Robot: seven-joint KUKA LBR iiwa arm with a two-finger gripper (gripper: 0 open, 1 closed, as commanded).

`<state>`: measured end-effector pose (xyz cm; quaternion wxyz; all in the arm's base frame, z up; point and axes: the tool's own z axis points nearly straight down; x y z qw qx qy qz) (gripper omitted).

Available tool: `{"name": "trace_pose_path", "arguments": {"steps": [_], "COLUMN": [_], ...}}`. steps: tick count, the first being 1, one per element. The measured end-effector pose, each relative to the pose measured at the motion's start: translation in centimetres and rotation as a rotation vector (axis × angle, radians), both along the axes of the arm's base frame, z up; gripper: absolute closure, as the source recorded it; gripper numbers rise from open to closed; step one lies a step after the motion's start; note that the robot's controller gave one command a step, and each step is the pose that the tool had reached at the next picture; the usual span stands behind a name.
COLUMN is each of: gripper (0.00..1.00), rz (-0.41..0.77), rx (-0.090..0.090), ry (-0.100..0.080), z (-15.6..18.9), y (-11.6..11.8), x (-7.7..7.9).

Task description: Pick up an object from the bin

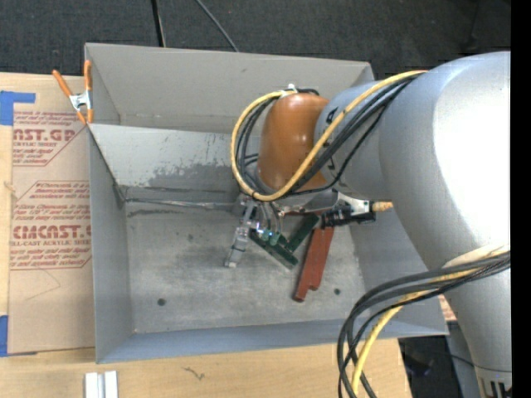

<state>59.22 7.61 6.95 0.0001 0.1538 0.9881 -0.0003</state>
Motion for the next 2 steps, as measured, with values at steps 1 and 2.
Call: {"name": "trace_pose_path", "arguments": {"steps": [1,2], "gripper": [0.0,0.0], "rz": [-0.201,-0.307], "rx": [-0.002,0.002], "ry": [-0.003,-0.004], "z": [3.1,0.1], "y": [-7.9,-9.1], "x": [-0.5,-1.3]}}
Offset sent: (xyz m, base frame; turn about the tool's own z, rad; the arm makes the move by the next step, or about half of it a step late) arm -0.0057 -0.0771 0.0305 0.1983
